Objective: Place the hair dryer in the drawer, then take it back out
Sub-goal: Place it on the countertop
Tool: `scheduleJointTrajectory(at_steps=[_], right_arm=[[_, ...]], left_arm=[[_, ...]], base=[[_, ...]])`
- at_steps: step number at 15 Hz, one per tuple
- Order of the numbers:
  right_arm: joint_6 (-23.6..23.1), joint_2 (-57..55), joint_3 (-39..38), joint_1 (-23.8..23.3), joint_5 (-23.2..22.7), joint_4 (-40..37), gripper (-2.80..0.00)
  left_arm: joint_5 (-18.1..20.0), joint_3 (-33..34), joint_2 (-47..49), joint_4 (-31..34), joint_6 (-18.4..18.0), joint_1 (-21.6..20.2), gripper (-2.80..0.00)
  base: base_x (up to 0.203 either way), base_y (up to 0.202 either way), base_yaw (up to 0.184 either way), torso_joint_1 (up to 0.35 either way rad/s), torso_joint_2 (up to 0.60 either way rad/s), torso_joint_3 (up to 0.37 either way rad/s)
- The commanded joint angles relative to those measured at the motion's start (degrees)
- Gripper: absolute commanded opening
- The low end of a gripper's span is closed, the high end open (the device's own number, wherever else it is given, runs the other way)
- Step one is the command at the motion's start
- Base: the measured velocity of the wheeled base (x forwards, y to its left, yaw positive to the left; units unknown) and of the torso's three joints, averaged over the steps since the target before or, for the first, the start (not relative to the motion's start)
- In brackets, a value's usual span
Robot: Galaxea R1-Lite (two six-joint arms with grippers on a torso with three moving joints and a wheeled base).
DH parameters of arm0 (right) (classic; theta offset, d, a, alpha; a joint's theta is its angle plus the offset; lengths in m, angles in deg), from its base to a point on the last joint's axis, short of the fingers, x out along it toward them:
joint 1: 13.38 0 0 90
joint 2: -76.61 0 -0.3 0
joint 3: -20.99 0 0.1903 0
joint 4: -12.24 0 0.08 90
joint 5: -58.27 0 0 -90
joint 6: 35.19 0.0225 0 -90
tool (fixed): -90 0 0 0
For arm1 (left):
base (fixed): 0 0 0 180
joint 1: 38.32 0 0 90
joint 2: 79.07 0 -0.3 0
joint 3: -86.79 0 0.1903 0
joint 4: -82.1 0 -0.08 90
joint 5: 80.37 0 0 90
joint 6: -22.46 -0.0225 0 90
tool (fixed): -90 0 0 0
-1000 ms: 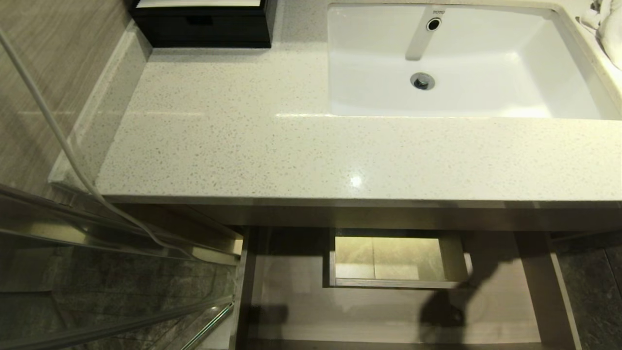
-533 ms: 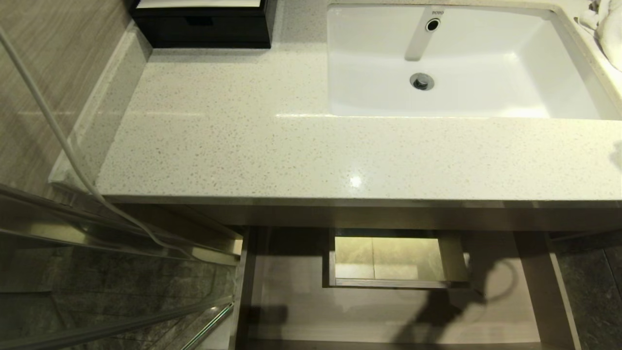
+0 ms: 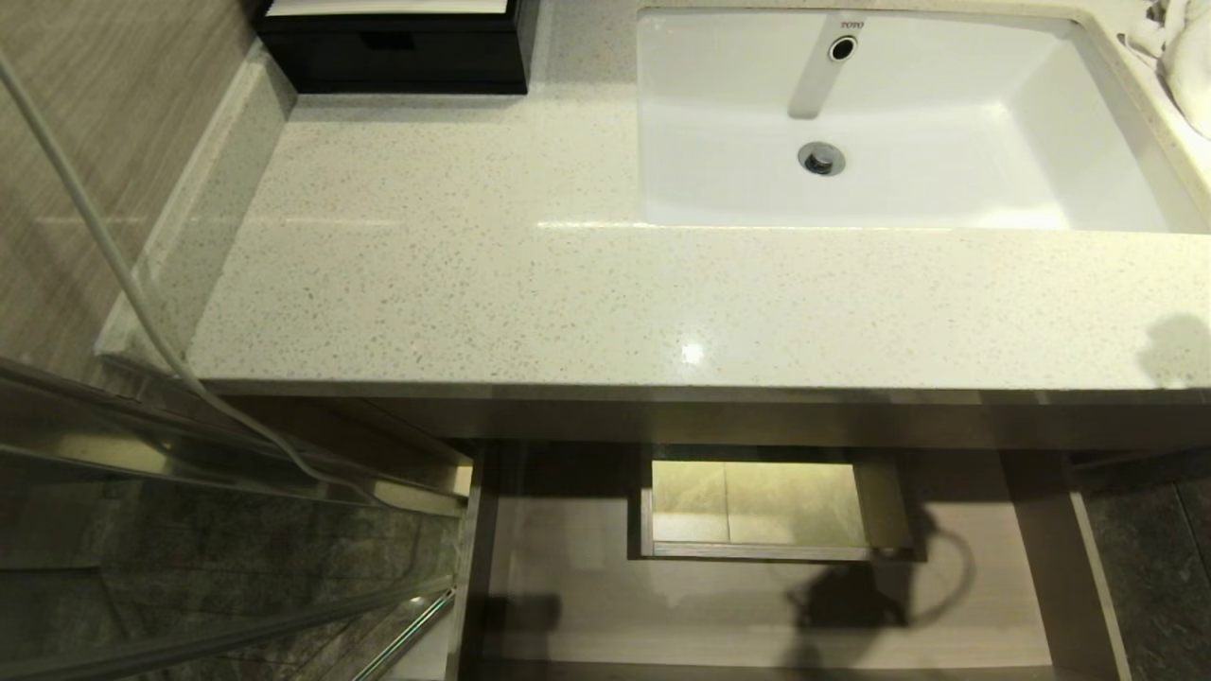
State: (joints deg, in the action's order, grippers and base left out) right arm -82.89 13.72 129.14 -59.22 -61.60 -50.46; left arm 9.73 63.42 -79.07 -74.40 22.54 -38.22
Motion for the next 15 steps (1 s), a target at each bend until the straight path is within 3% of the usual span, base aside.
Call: scheduleJointTrajectory(at_steps=[1, 9, 15], right_arm=[[-0.3, -0.6, 0.5, 2.7, 0.0, -0.2, -2.80], [-0.2, -0.8, -0.5, 3.8, 0.1, -0.5, -2.80], [-0.2, -0.7, -1.0, 3.7, 0.1, -0.1, -2.80]], left_arm=[[0.0, 0.0, 0.0, 0.0, 0.0, 0.0, -2.80], [0.0, 0.0, 0.0, 0.0, 0.0, 0.1, -2.80], [0.0, 0.0, 0.0, 0.0, 0.0, 0.0, -2.80]], base=[[0.000, 0.000, 0.000, 0.000, 0.00, 0.000], [0.000, 0.000, 0.000, -0.011, 0.01, -0.008], [0.000, 0.000, 0.000, -0.299, 0.12, -0.175]])
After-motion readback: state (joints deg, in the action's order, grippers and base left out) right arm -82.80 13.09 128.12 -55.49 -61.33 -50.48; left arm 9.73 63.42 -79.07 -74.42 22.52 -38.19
